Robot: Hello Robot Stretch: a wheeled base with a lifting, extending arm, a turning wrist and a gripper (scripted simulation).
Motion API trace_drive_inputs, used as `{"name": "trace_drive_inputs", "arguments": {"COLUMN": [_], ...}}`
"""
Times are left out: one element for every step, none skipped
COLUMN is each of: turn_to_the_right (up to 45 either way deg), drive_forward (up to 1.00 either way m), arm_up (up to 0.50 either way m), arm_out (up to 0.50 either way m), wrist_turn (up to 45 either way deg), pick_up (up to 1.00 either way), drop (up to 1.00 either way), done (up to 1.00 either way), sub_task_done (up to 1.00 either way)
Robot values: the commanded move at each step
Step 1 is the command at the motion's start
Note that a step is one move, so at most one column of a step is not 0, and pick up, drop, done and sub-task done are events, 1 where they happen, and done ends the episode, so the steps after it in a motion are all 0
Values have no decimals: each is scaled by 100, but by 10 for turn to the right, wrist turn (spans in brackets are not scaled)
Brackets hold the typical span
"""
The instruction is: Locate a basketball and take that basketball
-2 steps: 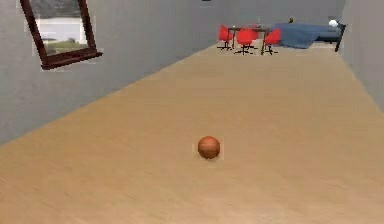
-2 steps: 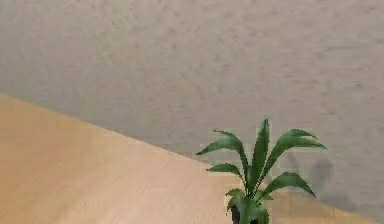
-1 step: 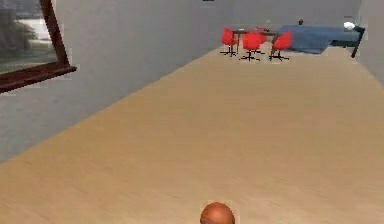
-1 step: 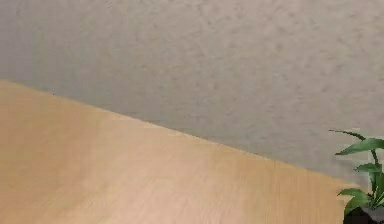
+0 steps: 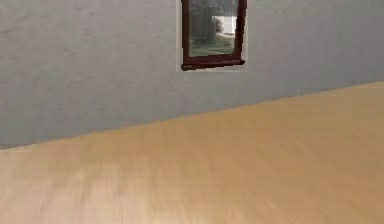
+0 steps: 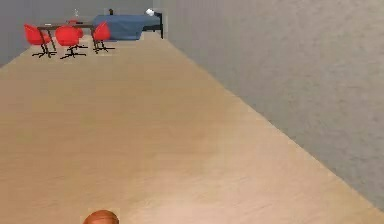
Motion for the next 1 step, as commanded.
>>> {"name": "trace_drive_inputs", "arguments": {"turn_to_the_right": [-300], "drive_forward": [0], "arm_up": [0], "arm_out": [0], "wrist_turn": [0], "pick_up": [0], "drop": [0], "done": [0], "sub_task_done": [0]}}
